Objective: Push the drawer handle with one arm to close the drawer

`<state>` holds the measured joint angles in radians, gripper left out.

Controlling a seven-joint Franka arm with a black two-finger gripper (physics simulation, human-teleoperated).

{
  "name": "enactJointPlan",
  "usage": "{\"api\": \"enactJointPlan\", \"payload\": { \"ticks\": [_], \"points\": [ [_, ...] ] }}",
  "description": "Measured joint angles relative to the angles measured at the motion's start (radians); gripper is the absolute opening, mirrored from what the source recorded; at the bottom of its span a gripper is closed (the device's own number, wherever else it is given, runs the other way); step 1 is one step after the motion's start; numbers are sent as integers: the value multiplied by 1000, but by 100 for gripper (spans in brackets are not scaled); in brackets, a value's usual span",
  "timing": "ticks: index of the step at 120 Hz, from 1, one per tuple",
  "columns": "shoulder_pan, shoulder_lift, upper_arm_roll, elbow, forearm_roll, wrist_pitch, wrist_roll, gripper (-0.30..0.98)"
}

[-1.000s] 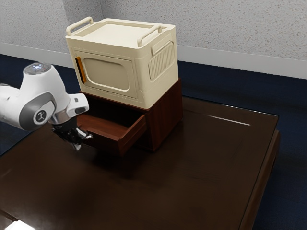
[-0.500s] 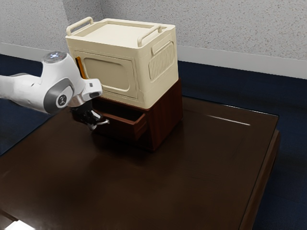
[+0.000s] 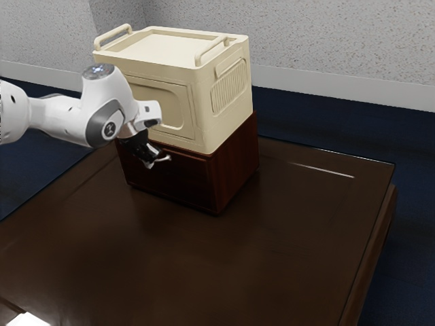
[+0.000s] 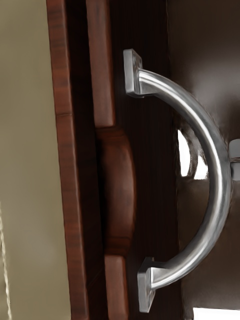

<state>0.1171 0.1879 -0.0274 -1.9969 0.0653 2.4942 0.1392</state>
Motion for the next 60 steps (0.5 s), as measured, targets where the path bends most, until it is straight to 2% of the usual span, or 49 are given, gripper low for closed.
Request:
{"api": "enactJointPlan", "payload": {
  "ticks": [10, 16, 22, 28, 33, 39, 50, 60],
  "points": [
    [-2, 5, 6, 3, -4, -3, 9, -10],
    [-12, -45, 7, -78, -35, -3, 10, -10],
    [-7, -189, -7, -246, -60, -3, -1, -10],
    [53, -434, -114, -390, -92, -49, -31, -7],
    [46, -545, -190, -283, -126, -164, -64, 3],
    [38, -586, -222, -153, -150, -298, -94, 14],
    [-43, -520, -121, 14, -157, -481, -102, 33],
    [-63, -481, -88, 61, -145, -594, -98, 45]
  ]
}}
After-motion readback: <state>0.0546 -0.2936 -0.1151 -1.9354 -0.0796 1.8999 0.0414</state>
